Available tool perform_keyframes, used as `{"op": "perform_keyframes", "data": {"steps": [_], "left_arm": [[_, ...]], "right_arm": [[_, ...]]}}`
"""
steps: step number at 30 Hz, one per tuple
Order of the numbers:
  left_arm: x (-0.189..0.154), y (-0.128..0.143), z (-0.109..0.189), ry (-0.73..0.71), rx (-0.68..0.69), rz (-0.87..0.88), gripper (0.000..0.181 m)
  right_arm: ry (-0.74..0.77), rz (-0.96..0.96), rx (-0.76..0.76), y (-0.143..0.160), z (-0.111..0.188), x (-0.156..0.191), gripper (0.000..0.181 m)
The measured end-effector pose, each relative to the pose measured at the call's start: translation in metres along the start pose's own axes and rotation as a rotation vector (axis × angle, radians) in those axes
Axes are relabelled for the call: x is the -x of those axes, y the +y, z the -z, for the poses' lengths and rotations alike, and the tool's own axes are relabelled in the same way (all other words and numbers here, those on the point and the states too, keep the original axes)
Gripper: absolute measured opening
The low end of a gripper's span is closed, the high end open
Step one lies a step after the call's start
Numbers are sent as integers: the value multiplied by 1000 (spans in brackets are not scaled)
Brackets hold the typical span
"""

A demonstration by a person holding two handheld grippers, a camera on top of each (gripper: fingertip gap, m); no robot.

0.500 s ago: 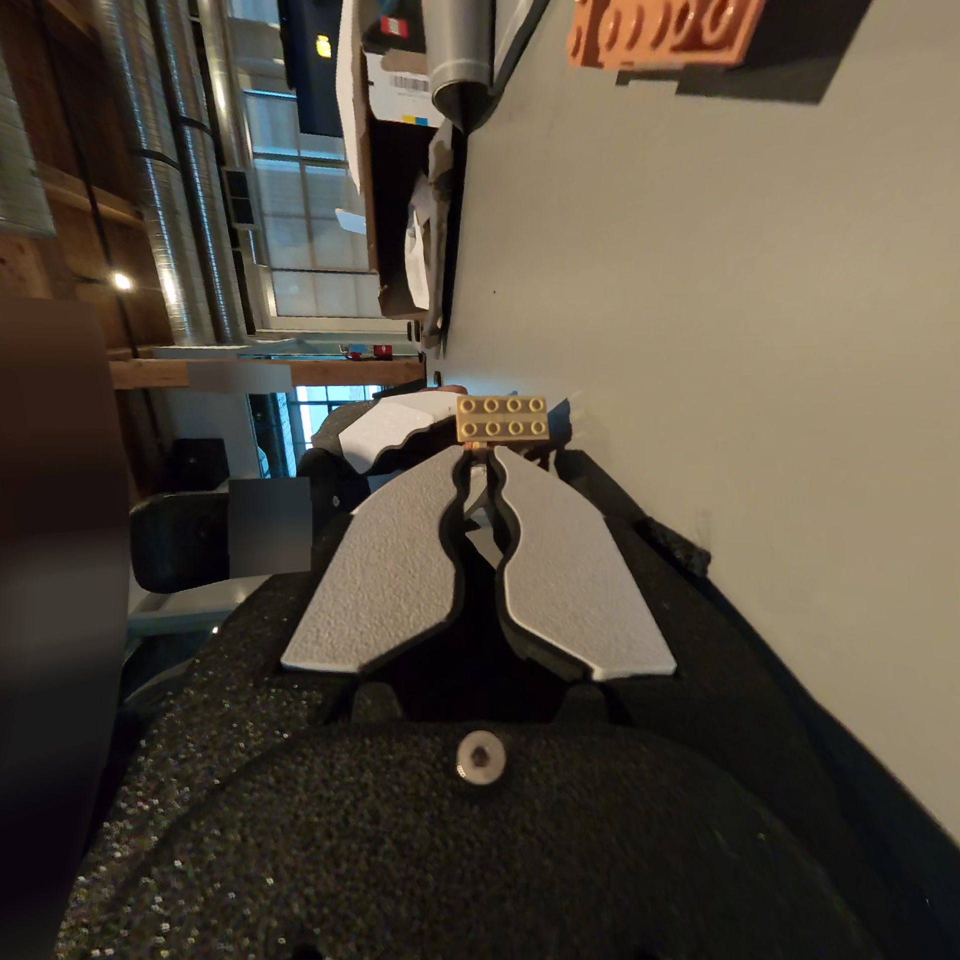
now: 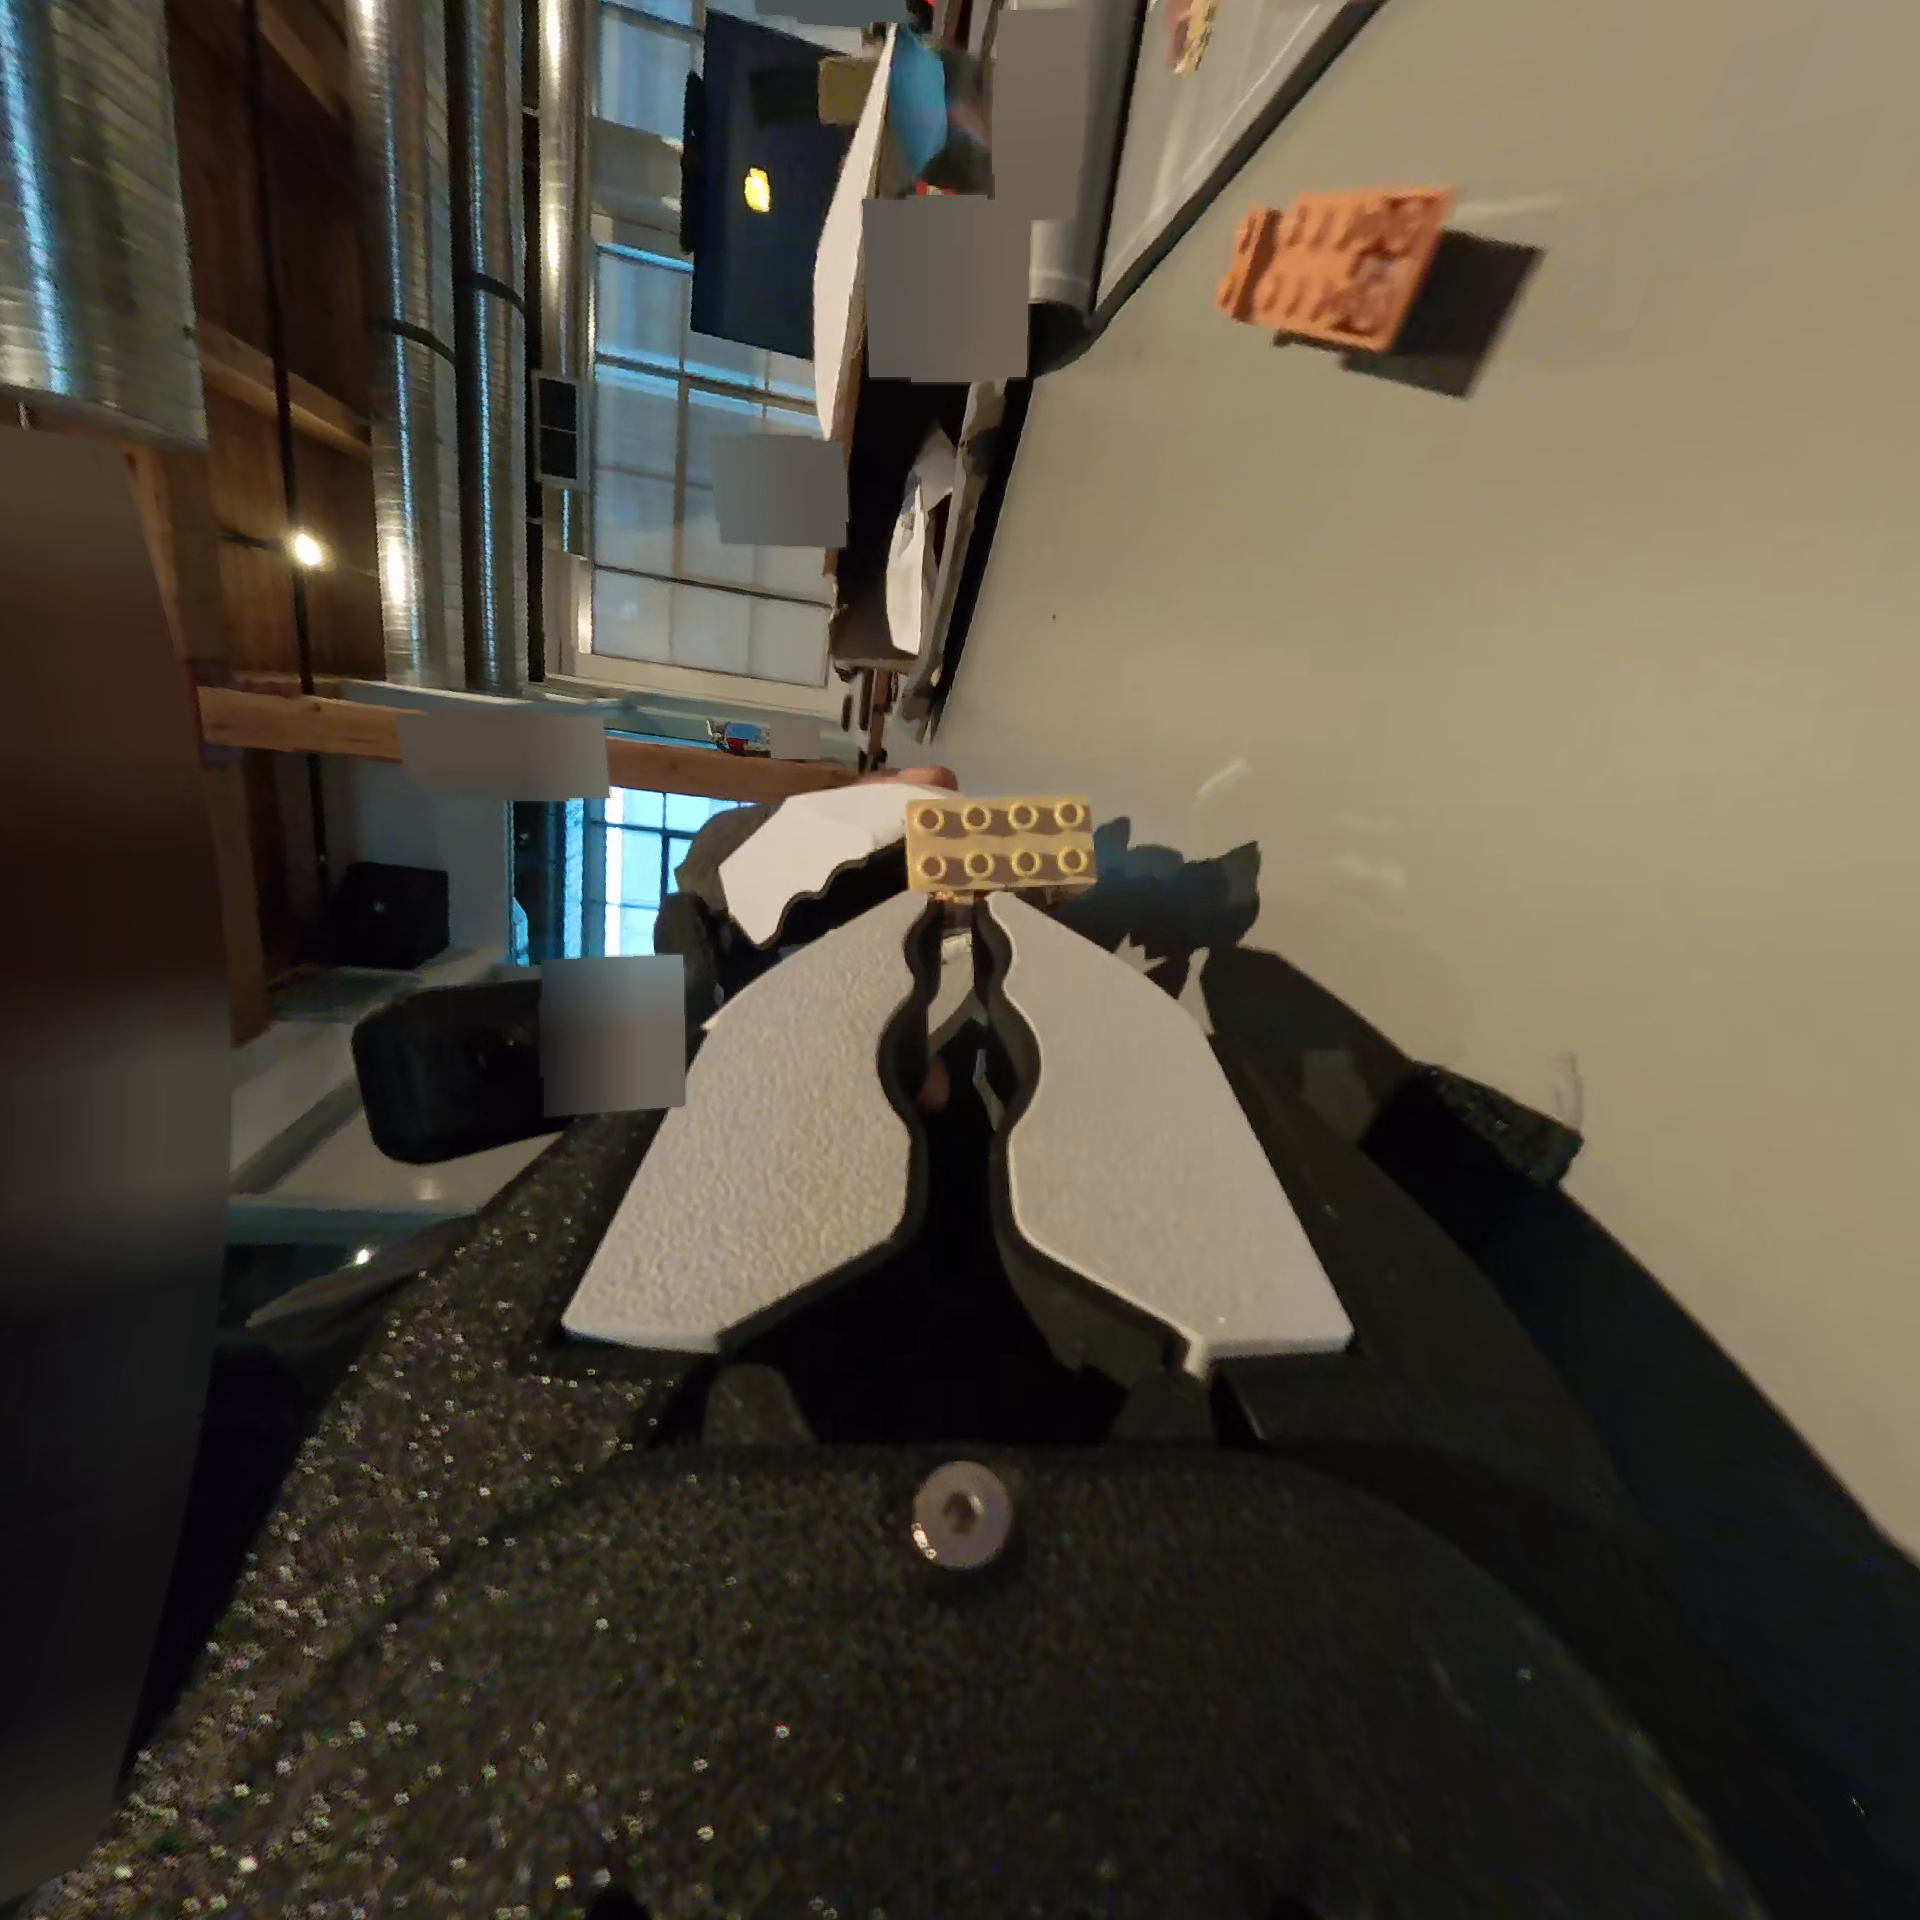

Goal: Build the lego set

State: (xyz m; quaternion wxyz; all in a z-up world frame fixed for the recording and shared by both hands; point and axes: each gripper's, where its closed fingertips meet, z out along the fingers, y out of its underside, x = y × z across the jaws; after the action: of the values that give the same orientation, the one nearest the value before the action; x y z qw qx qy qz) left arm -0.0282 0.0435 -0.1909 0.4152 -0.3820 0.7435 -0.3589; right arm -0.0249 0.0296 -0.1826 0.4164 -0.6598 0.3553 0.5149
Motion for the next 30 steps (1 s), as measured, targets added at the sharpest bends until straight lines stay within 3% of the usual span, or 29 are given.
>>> {"op": "perform_keyframes", "data": {"steps": [16, 30], "left_arm": [[-81, -25, -21, 233, 37, 18, 19], [-101, -11, -23, 278, 150, -11, 19]], "right_arm": [[-26, -83, -110, 42, 74, -17, 5], [30, -90, -121, 57, 80, -31, 4]]}}
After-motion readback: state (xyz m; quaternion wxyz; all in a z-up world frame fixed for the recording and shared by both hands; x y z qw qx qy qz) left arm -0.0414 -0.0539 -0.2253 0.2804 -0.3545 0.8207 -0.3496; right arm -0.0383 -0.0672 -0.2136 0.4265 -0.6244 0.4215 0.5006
